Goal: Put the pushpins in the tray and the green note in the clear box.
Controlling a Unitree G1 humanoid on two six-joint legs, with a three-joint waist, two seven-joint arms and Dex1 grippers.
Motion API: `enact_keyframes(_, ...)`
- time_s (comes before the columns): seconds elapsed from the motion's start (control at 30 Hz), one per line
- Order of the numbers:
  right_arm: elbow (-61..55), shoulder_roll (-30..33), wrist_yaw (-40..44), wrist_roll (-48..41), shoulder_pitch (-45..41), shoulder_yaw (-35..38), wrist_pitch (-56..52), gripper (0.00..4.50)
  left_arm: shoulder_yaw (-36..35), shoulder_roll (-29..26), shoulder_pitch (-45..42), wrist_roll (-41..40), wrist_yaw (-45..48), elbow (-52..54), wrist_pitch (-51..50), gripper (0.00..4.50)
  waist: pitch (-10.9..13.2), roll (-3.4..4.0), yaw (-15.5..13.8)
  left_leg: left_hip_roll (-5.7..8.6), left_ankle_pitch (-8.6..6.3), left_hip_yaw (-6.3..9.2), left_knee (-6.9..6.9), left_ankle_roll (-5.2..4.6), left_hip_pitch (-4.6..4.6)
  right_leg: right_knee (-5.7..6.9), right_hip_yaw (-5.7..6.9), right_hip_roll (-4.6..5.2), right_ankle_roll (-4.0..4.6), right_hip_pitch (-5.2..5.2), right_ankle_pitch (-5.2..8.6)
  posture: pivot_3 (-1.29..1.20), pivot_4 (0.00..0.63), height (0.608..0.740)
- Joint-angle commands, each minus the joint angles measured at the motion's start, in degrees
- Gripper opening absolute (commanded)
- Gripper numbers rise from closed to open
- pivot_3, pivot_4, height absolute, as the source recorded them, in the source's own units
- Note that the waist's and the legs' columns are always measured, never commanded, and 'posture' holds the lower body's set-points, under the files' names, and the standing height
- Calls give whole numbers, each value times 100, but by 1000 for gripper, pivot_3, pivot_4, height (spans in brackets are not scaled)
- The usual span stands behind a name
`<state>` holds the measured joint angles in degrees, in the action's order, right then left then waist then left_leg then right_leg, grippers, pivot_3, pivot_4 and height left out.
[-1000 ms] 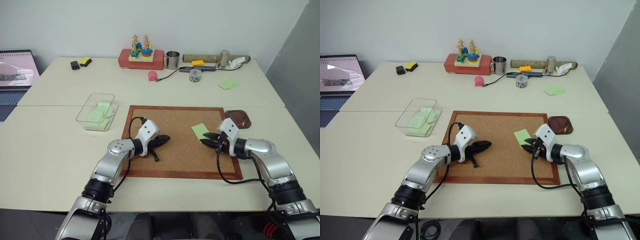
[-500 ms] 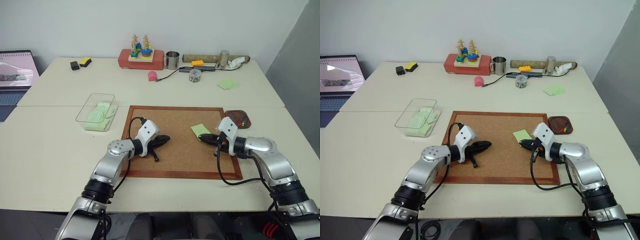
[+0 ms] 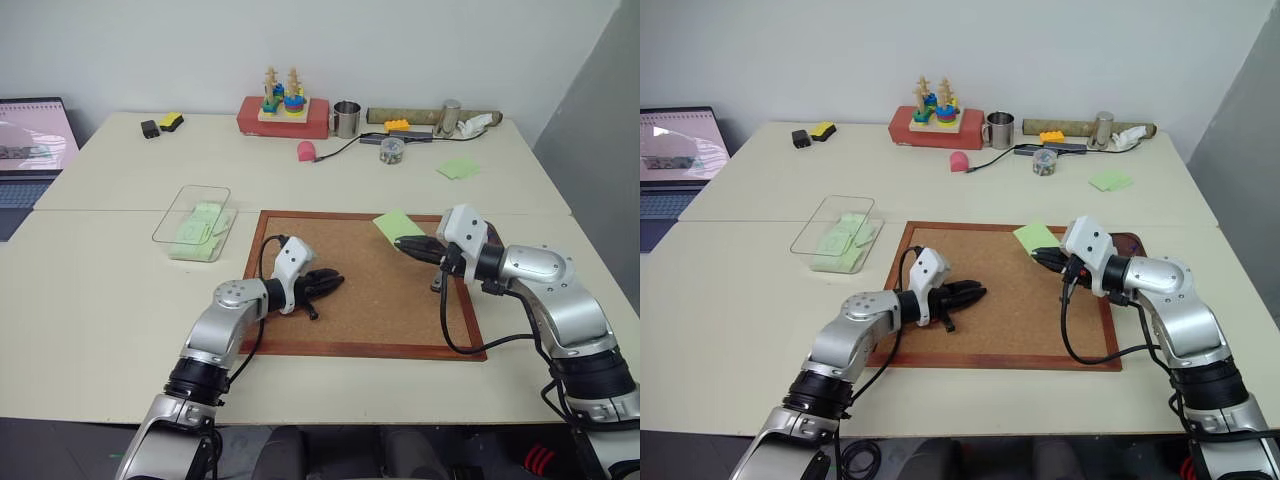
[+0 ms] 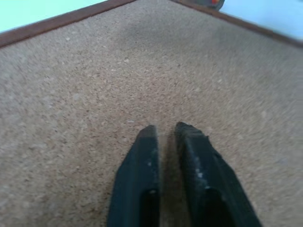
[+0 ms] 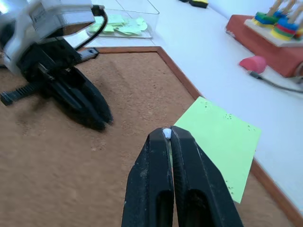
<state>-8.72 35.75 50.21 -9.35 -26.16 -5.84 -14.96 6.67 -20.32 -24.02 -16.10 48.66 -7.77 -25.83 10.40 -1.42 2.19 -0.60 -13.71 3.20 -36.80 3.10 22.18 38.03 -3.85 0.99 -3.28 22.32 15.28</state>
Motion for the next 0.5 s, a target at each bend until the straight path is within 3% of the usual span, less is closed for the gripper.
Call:
enact_keyframes(0.03,-1,16,-218,433,-164,10,939,0,-738,32,2,-1289,27,944,-1230,1551,4,0,11,-2,0,2,2,0,3,-1,1,-2,0,3,0,0,150,740)
enact_keyframes(0.17,215,-66,-463,810,-222,-9,1864,0,-1488,388,-96,-2601,-318,1239,-2310,2284,6,-1,-1,-2,0,11,-4,0,34,-3,11,2,0,21,0,0,150,740)
enact_keyframes(0.2,266,-76,-504,888,-232,-23,2069,0,-1579,457,-113,-2780,-398,1277,-2453,2602,6,-1,-5,1,0,11,-6,0,36,-3,11,5,-1,21,-1,0,150,740)
enact_keyframes(0.33,333,-150,-653,1085,-250,-71,2791,0,-1884,877,-239,-3437,-819,1402,-2743,3193,7,-3,-25,4,0,10,-8,0,37,-5,10,7,-2,21,-2,0,150,740)
enact_keyframes(0.5,275,-243,-741,1178,-254,-150,3301,0,-2029,1228,-358,-3765,-1236,1248,-2779,3193,8,-5,-34,5,1,12,-10,1,37,-4,10,6,14,20,-12,0,150,740)
